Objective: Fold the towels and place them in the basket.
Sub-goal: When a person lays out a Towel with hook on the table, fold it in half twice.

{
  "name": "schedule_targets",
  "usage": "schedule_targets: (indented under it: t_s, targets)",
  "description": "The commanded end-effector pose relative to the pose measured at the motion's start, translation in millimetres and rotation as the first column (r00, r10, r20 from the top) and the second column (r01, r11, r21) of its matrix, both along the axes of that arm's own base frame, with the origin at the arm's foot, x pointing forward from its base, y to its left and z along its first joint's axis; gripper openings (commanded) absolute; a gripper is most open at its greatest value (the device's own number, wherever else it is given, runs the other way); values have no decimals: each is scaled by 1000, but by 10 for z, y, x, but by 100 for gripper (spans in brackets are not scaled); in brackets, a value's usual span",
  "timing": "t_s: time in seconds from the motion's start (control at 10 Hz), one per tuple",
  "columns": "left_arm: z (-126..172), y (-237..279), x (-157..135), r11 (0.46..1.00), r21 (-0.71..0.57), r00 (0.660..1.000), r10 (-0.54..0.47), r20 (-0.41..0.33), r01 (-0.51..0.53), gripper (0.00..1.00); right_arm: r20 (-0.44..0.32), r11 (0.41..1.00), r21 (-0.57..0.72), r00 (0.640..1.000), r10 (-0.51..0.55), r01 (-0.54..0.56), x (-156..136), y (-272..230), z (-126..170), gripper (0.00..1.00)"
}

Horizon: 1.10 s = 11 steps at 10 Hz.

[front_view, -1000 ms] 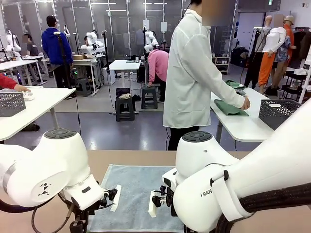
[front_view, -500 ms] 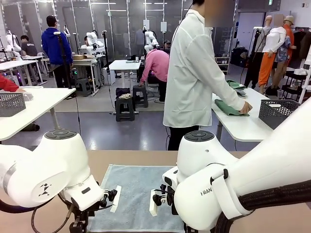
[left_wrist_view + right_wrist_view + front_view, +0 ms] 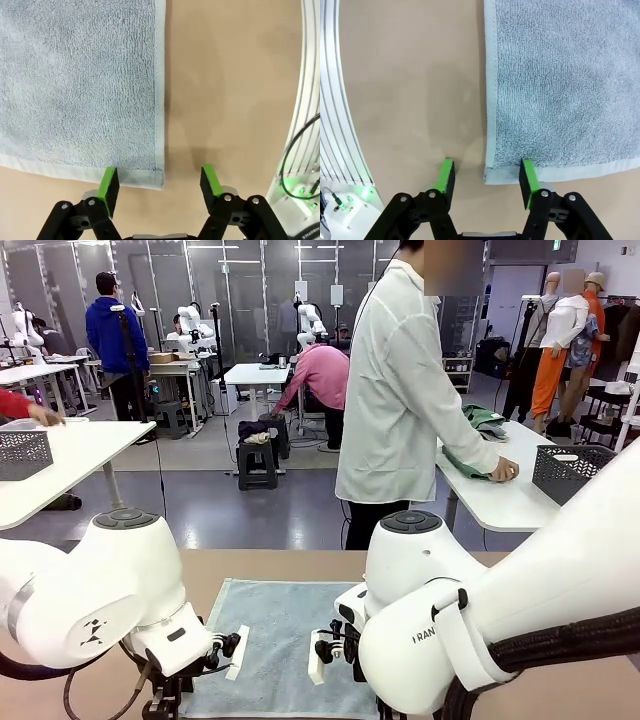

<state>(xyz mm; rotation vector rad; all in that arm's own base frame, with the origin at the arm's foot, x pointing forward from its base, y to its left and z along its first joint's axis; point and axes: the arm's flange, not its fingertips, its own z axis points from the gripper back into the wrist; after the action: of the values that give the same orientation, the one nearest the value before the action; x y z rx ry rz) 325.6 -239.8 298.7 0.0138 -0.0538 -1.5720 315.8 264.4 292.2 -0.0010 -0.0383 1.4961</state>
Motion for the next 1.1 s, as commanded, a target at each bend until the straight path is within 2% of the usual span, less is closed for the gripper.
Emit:
schedule_targets:
  t_s: [0.0, 0.1, 0.2, 0.7, 1.0]
  targets:
    - [-53, 89, -64, 1000, 1, 1000, -28, 12, 28, 83, 15, 1000, 19, 1000, 13, -14, -70, -129, -72, 65]
    - [-51, 81, -61, 999, 15, 999, -38, 24, 38, 64, 24, 1000, 20, 1000, 15, -16, -65, -129, -75, 50]
    - [-48, 83, -58, 999, 4, 999, -43, 29, 43, 63, 26, 1000, 20, 1000, 11, -12, -64, -127, -71, 58]
    - [-62, 92, -28, 998, -6, 994, -68, 83, 69, 63, 53, 1000, 5, 999, 5, -6, -63, -130, -81, 58]
    - [-100, 126, 3, 998, -6, 996, -64, 68, 65, 63, 55, 1000, 11, 998, 5, -6, -53, -143, -88, 58]
